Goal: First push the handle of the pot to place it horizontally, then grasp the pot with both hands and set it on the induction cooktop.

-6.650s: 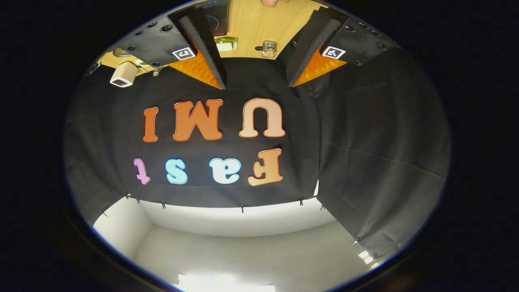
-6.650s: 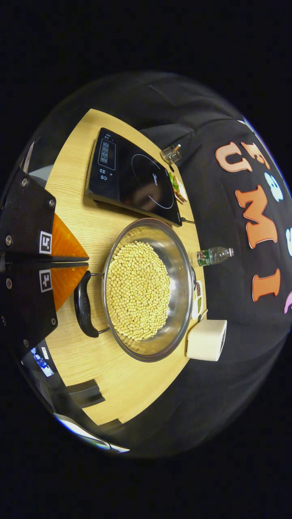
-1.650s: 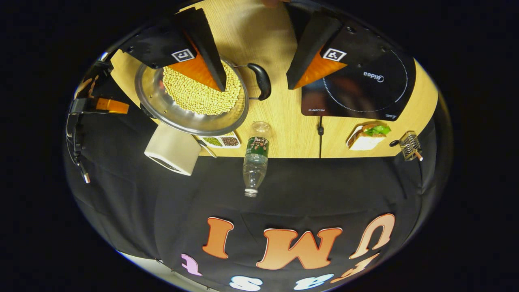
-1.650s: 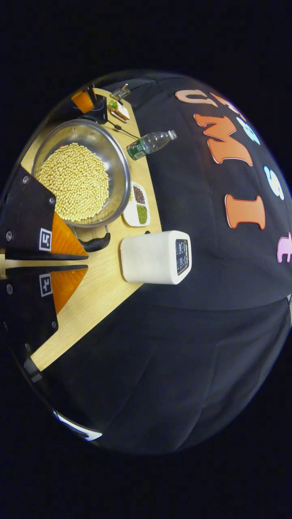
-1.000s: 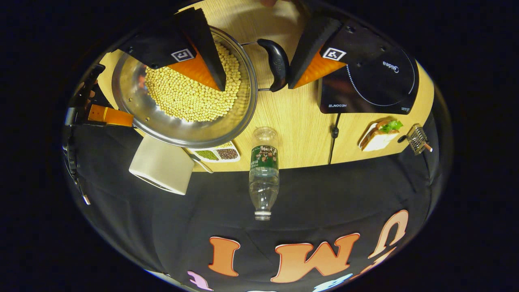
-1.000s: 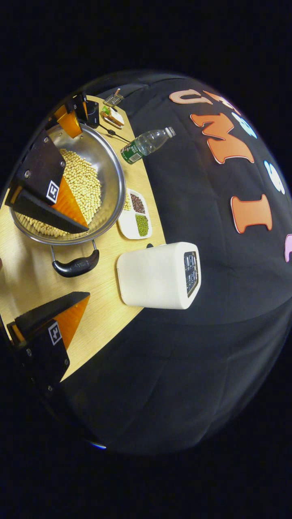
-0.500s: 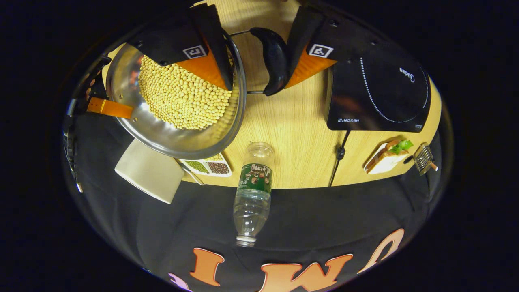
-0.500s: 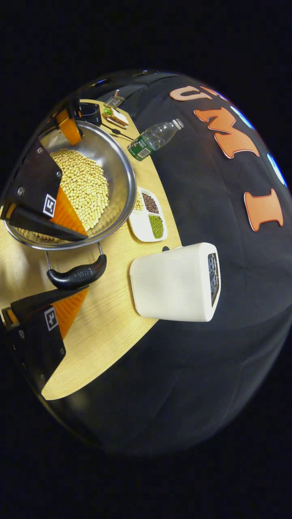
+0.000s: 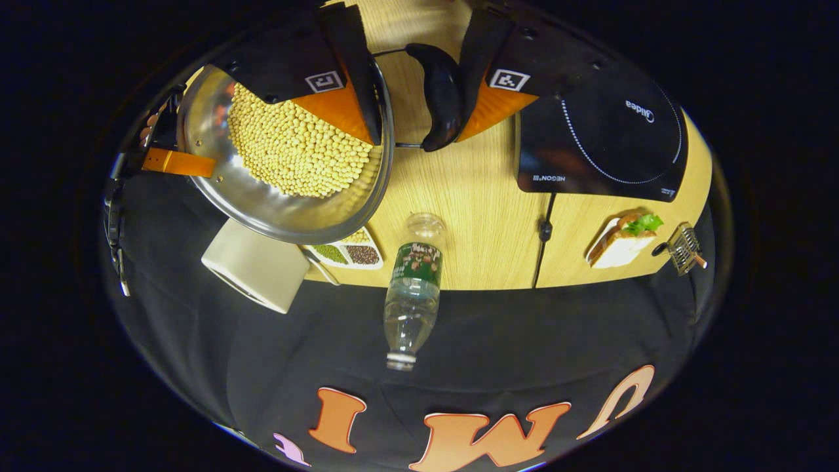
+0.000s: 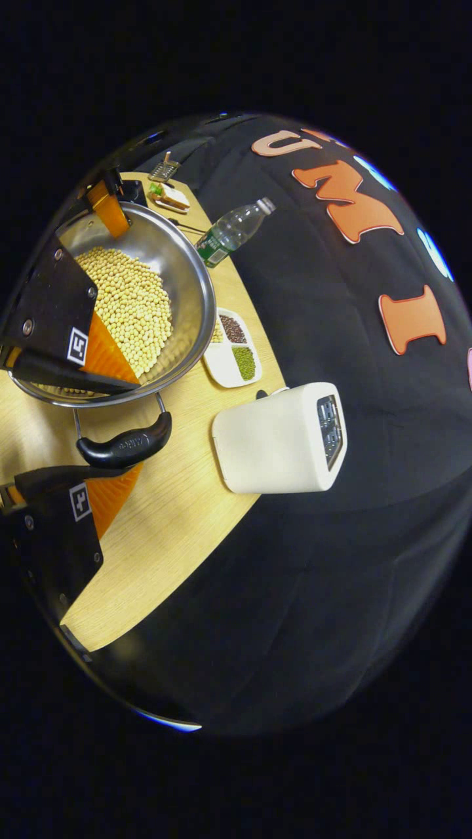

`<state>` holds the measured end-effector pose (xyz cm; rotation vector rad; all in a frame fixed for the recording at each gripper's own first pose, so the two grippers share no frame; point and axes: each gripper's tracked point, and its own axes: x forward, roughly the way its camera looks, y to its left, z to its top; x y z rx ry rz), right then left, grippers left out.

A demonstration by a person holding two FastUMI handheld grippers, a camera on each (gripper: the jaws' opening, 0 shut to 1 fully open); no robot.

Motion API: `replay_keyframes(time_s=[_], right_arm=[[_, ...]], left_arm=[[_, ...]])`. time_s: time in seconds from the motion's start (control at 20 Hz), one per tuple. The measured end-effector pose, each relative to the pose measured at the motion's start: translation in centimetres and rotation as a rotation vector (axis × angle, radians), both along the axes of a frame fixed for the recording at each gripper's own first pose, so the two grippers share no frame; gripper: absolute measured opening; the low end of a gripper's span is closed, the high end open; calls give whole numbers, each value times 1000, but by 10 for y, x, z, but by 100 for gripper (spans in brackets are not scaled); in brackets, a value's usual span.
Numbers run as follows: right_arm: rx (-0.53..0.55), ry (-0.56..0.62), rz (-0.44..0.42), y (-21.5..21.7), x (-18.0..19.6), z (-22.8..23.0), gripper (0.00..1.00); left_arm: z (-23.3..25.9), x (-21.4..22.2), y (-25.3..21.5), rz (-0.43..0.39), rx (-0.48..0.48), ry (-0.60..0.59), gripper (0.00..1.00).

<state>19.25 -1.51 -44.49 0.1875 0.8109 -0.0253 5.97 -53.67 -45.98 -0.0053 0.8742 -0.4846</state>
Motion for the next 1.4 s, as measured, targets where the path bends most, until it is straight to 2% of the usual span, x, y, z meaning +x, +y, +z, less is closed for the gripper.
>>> replay_keyframes(time_s=[0.2, 0.25, 0.35, 0.45, 0.5, 0.7, 0.8, 0.9, 0.95, 1.35, 1.4], right_arm=[[-15, -48, 6, 18, -10, 37, 51], [-18, -60, 10, 25, -12, 47, 51], [-16, -75, 17, 40, -18, 61, 50], [-9, -84, 20, 57, -23, 72, 51], [-12, -88, 28, 66, -26, 78, 50], [-10, -102, 58, 104, -38, 95, 50], [-3, -112, 75, 125, -43, 103, 50], [1, -111, 98, 148, -47, 106, 51], [-3, -121, 104, 159, -50, 111, 50], [-11, -123, 197, 253, -71, 114, 50], [-8, -118, 207, 263, -75, 112, 50]], left_arm=[[32, 5, 20, 2, -25, -24, 63], [39, 7, 27, 7, -32, -38, 66], [56, 9, 44, 12, -34, -60, 64], [67, 11, 61, 23, -42, -64, 68], [72, 13, 70, 27, -42, -69, 63], [90, 16, 113, 54, -43, -86, 68], [98, 18, 138, 72, -42, -98, 63], [101, 20, 163, 94, -43, -108, 69], [104, 21, 174, 105, -44, -110, 66], [106, 29, 278, 201, -29, -108, 66], [106, 31, 289, 208, -22, -111, 68]])
